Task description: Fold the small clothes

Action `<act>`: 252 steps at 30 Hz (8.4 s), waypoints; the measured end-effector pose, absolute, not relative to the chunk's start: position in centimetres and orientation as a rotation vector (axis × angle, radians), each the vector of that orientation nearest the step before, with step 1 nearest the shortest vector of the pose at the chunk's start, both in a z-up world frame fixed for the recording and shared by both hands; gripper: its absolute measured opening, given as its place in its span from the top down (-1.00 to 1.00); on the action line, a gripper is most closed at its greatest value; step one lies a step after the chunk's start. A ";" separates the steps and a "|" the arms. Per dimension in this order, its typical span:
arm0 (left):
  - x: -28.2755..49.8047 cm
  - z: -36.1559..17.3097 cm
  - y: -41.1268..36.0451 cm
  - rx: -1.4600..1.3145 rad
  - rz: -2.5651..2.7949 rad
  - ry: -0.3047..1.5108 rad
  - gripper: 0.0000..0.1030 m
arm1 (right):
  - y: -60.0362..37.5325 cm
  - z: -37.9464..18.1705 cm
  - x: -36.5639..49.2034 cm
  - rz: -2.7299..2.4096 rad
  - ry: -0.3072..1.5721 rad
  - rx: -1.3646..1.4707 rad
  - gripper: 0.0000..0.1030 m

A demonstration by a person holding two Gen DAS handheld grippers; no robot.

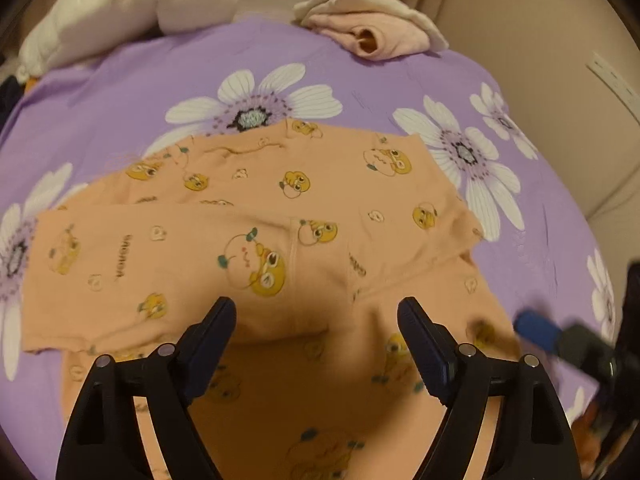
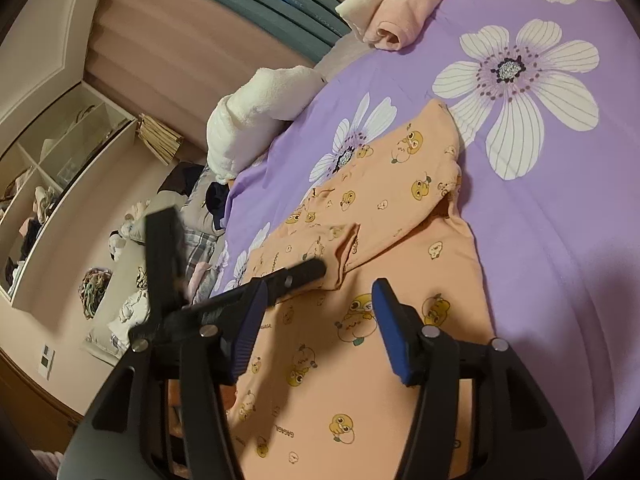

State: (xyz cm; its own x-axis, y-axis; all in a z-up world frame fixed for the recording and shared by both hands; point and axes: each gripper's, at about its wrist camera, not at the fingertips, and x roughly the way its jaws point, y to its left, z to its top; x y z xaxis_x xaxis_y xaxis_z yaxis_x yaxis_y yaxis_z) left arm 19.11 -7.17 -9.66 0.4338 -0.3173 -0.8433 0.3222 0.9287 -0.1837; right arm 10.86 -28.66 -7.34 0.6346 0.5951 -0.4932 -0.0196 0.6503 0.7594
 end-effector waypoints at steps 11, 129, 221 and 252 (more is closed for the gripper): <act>15.2 -9.8 3.9 -0.194 -0.253 1.031 -0.60 | -24.3 -7.7 15.7 0.444 0.927 0.680 -0.07; 2.2 -15.3 11.1 -0.816 -0.600 1.146 0.15 | -28.8 -12.1 -1.9 0.431 1.080 0.695 0.26; 3.9 -2.6 11.2 -0.673 -0.707 0.821 1.00 | -29.1 2.1 0.3 0.518 0.614 0.618 0.91; 13.0 -6.4 11.8 -0.751 -0.602 0.878 1.00 | -30.6 -3.2 10.3 0.392 0.748 0.709 0.91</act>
State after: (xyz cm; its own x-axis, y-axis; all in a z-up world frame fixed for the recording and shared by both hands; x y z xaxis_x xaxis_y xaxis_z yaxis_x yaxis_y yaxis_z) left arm 12.99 11.77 -6.43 0.5095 -0.7310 -0.4539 0.1596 0.5986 -0.7850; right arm 10.28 -30.62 -3.18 0.6781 0.5565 -0.4801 -0.0774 0.7036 0.7064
